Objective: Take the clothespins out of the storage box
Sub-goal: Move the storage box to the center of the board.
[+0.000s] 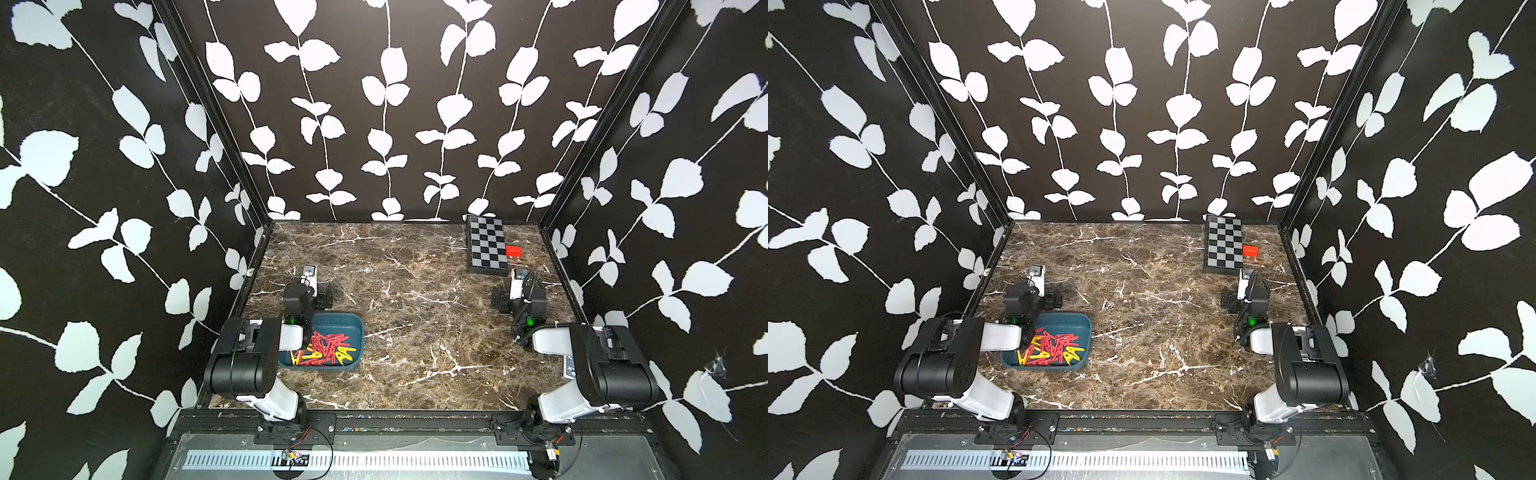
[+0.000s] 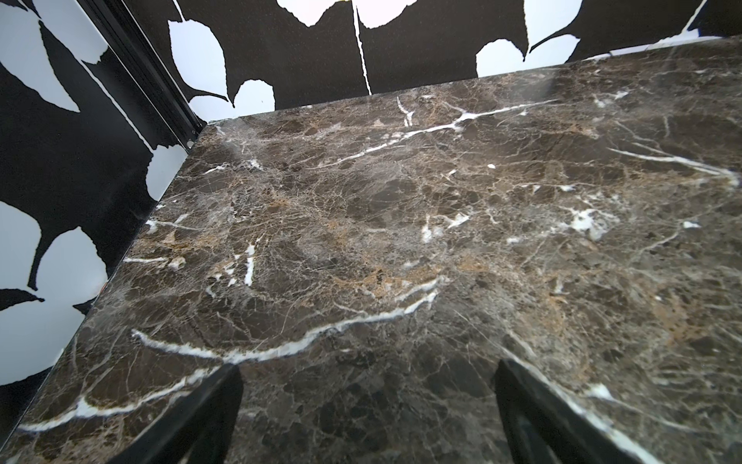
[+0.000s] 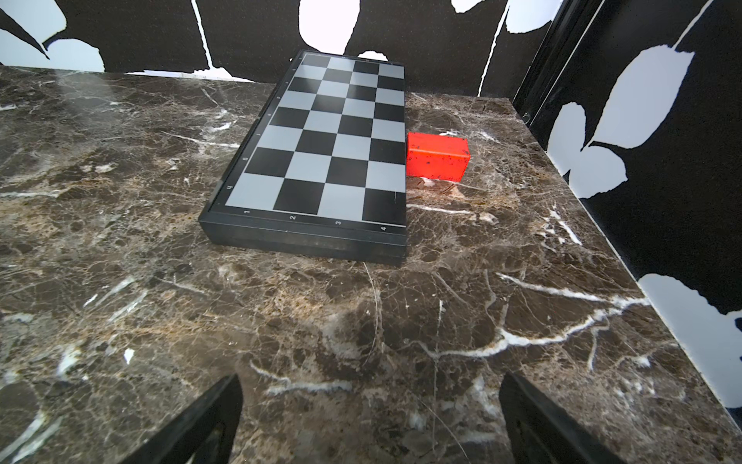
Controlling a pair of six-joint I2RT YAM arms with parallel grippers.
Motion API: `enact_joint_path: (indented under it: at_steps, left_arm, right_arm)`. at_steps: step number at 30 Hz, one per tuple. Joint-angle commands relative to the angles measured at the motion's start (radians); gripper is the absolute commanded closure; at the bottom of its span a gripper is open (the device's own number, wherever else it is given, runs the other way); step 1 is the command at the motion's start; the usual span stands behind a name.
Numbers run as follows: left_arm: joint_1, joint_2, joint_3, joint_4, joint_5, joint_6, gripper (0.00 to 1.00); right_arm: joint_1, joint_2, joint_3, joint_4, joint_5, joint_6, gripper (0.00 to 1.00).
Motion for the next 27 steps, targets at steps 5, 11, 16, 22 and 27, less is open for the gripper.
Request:
enact_joint_path:
  at_steps: [5,11,16,22,27]
  left_arm:
    - [0.002,-0.28,0.202,-0.543,-0.119,-0.114,0.01]
    - [0.002,-0.391,0.441,-1.031,-0.187,-0.332,0.01]
    - [0.004,-0.448,0.448,-1.108,-0.017,-0.39,0.02]
    - [-0.018,-0.527,0.405,-1.234,0.094,-0.487,0.04]
    - [-0.1,-0.611,0.318,-1.291,0.075,-0.513,0.09]
  right_arm:
    - [0.007,-0.224,0.114,-0.305,0.073,0.03,0.01]
    - [0.005,-0.465,0.142,-0.429,0.069,0.285,0.01]
    - [0.0,-0.637,0.088,-0.484,0.191,0.567,0.01]
    - [0.004,-0.676,0.143,-0.632,0.059,0.547,0.01]
    - [0.026,-0.647,0.218,-0.802,-0.068,0.462,0.01]
